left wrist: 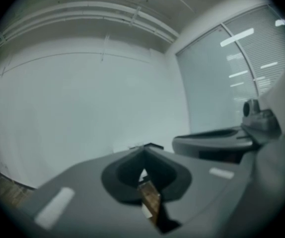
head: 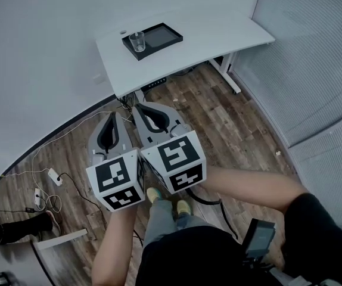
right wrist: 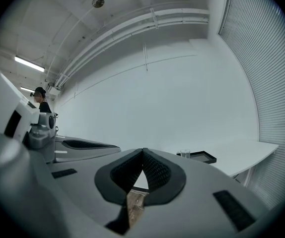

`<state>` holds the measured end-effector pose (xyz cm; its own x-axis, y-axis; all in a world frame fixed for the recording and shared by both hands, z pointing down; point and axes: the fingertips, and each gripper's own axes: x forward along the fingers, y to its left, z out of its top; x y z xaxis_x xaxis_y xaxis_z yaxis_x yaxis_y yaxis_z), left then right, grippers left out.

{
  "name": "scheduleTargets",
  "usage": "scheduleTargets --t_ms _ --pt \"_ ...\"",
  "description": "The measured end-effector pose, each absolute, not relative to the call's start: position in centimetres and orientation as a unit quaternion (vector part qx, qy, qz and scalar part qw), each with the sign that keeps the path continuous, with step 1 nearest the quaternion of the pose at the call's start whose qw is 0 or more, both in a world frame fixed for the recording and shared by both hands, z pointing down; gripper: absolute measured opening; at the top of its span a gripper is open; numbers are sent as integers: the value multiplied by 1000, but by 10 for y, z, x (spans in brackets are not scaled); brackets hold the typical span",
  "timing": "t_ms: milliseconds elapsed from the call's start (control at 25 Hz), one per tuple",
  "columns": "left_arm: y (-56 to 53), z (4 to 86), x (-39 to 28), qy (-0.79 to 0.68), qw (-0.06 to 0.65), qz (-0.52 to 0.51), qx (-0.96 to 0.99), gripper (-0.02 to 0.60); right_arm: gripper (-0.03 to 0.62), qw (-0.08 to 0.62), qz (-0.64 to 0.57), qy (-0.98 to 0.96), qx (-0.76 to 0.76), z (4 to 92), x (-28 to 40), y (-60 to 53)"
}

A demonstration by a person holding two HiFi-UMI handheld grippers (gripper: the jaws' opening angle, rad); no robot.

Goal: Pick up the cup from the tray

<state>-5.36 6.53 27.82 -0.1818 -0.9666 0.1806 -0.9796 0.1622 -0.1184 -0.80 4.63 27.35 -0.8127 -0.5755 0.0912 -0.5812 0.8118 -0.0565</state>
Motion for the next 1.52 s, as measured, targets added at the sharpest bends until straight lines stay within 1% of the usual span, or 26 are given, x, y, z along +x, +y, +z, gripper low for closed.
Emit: scheduleTargets --t_ms 520,1080,1520 --pt "26 280 -94 -757 31 94 646 0 6 39 34 -947 316 275 -47 7" --pt "-49 294 -144 -742 43 105 661 0 6 52 32 -941 334 287 -98 -65" --pt "-89 299 -172 -731 50 106 672 0 6 65 36 -936 345 292 -126 -103"
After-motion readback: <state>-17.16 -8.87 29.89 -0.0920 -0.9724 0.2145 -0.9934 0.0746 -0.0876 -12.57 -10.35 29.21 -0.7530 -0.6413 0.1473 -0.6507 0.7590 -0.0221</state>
